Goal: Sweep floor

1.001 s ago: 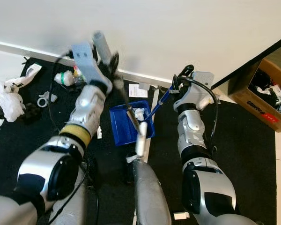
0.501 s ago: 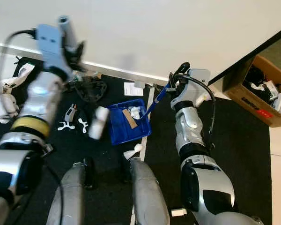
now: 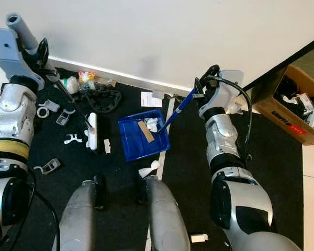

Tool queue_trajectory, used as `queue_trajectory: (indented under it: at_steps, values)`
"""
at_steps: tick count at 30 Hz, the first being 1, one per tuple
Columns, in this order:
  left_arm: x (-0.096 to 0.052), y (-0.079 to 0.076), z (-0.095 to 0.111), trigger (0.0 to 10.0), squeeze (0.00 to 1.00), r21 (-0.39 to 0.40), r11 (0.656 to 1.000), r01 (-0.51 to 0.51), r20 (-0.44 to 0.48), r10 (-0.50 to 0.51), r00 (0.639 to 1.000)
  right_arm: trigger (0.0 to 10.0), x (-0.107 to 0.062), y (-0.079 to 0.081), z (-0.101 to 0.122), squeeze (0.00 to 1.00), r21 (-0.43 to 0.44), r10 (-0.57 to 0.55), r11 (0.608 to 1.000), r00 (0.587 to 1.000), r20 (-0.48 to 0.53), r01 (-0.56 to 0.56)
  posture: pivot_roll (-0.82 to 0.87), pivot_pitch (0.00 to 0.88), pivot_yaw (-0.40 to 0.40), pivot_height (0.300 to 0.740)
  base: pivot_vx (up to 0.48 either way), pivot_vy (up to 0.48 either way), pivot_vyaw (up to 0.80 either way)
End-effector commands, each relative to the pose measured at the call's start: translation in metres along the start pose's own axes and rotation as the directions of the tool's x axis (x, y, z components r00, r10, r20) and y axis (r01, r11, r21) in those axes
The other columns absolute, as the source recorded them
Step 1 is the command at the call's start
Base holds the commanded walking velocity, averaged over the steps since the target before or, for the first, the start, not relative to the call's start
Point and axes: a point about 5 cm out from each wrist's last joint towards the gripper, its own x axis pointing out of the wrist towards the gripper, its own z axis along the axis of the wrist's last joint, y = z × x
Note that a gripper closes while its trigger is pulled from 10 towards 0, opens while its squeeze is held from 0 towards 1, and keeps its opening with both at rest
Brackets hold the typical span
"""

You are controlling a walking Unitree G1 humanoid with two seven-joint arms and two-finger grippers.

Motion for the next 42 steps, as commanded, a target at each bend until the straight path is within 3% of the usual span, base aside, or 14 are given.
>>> queue_trajectory:
  at_steps: [1,4,9,13,18,22,24,26,31,33,35,38,40,42]
  values:
    - [-0.001,0.015,0.002,10.0,0.00,0.053,0.998,-0.043,-0.022,0.044,0.999,0.0,-0.010,-0.003,-0.015,0.00,0.020,-0.016,1.000,0.999,-0.044,0.017,0.04,0.317,-0.093,0.740,0.000,0.000,0.00]
    - [0.003,0.027,0.009,10.0,0.00,0.036,0.996,-0.083,-0.027,0.084,0.996,0.0,-0.010,-0.002,-0.015,0.00,0.027,-0.019,0.999,0.999,-0.040,0.020,0.03,0.314,-0.087,0.740,0.000,0.000,0.00]
    - [0.011,0.038,0.027,10.0,0.00,0.043,0.999,-0.024,-0.032,0.026,0.999,0.0,-0.011,-0.003,-0.015,0.00,0.035,-0.021,0.999,0.999,-0.039,0.022,0.04,0.309,-0.082,0.740,0.000,0.000,0.00]
    - [0.025,0.045,0.059,10.0,0.00,0.130,0.990,0.047,-0.046,-0.042,0.998,0.0,-0.010,-0.006,-0.013,0.00,0.039,-0.020,0.999,0.999,-0.041,0.022,0.04,0.303,-0.080,0.740,0.000,0.000,0.00]
    - [0.029,0.048,0.069,10.0,0.00,0.197,0.978,0.062,-0.066,-0.050,0.997,0.0,-0.010,-0.008,-0.012,0.00,0.039,-0.020,0.999,0.999,-0.043,0.021,0.04,0.298,-0.079,0.740,0.000,0.000,0.00]
    - [0.027,0.041,0.052,10.0,0.00,0.223,0.971,0.085,-0.102,-0.064,0.993,0.0,-0.009,-0.006,-0.013,0.00,0.041,-0.012,0.999,0.999,-0.051,0.014,0.04,0.312,-0.084,0.740,0.000,0.000,0.00]
    - [0.025,0.038,0.045,10.0,0.00,0.220,0.972,0.080,-0.091,-0.062,0.994,0.0,-0.009,-0.005,-0.014,0.00,0.041,-0.010,0.999,0.999,-0.052,0.012,0.04,0.312,-0.084,0.740,0.000,0.000,0.00]
    - [0.018,0.023,0.024,10.0,0.00,0.179,0.983,0.040,-0.013,-0.038,0.999,0.0,-0.010,-0.002,-0.014,0.00,0.039,-0.007,0.999,0.999,-0.047,0.008,0.00,0.355,-0.105,0.740,0.000,0.000,0.00]
    - [0.012,0.018,0.012,10.0,0.00,0.170,0.985,0.006,0.004,-0.006,1.000,0.0,-0.011,-0.001,-0.015,0.00,0.035,-0.002,0.999,0.999,-0.044,0.003,-0.03,0.377,-0.115,0.740,0.000,0.000,0.00]
    - [0.006,0.011,-0.001,10.0,0.00,0.164,0.986,-0.012,-0.009,0.014,1.000,0.0,-0.012,0.002,-0.016,0.00,0.033,0.006,0.999,0.999,-0.038,-0.004,-0.06,0.413,-0.132,0.740,0.000,0.000,0.00]
    - [-0.006,-0.001,-0.026,10.0,0.00,0.241,0.971,0.003,-0.070,0.014,0.997,0.0,-0.016,0.011,-0.021,0.00,0.036,0.031,0.999,0.999,-0.033,-0.029,-0.12,0.457,-0.150,0.740,0.000,0.000,0.00]
    - [-0.013,-0.009,-0.039,10.0,0.00,0.286,0.958,0.013,-0.102,0.017,0.995,0.0,-0.019,0.020,-0.025,0.00,0.045,0.046,0.998,0.999,-0.027,-0.045,-0.15,0.474,-0.157,0.740,0.000,0.000,0.00]
    - [-0.014,-0.013,-0.043,10.0,0.00,0.290,0.957,0.009,-0.109,0.024,0.994,0.0,-0.020,0.024,-0.026,0.00,0.049,0.051,0.998,0.998,-0.024,-0.050,-0.15,0.474,-0.157,0.740,0.000,0.000,0.00]
    - [-0.012,-0.032,-0.050,10.0,0.00,0.200,0.980,0.016,-0.144,0.014,0.989,0.0,-0.021,0.030,-0.026,0.00,0.062,0.058,0.996,0.998,-0.016,-0.057,-0.17,0.479,-0.159,0.740,0.000,0.000,0.00]
